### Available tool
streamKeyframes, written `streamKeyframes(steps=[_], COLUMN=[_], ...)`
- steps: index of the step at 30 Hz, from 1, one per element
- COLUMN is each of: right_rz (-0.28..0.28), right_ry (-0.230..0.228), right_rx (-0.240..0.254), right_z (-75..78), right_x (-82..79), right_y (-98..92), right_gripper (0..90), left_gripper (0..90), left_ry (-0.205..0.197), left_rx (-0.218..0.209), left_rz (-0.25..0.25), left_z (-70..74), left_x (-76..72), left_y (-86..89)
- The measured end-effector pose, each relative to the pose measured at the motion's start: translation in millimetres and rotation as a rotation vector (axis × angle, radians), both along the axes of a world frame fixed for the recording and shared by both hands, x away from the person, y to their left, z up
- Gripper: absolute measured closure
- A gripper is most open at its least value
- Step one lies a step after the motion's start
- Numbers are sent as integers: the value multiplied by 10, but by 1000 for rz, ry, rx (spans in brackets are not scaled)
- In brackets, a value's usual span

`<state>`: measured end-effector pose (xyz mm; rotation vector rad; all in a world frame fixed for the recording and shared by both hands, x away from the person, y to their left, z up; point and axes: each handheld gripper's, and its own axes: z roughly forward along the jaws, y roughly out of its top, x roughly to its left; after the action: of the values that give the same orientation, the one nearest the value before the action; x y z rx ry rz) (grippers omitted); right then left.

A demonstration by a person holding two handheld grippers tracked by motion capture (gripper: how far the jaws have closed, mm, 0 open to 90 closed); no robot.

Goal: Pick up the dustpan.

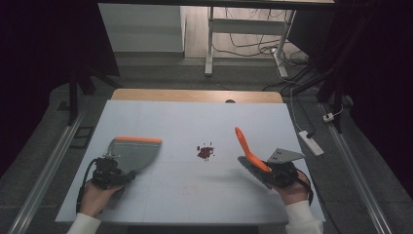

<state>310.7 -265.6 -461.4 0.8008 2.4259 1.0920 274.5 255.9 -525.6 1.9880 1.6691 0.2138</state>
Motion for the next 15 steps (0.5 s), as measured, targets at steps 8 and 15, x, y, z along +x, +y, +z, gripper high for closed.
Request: streamKeyframes(steps=[8, 15], right_rz=[-1, 2], right_ry=[2, 2], right_rx=[-2, -5], right_z=[-2, -4], right_x=[-4, -3], right_y=[8, 6], right_gripper=[698, 698], left_gripper=[483, 597], left_ry=[8, 14], left_rx=[-23, -44], left_rz=[16, 36], left_z=[-1, 4], left_x=[4, 6], left_y=[1, 22])
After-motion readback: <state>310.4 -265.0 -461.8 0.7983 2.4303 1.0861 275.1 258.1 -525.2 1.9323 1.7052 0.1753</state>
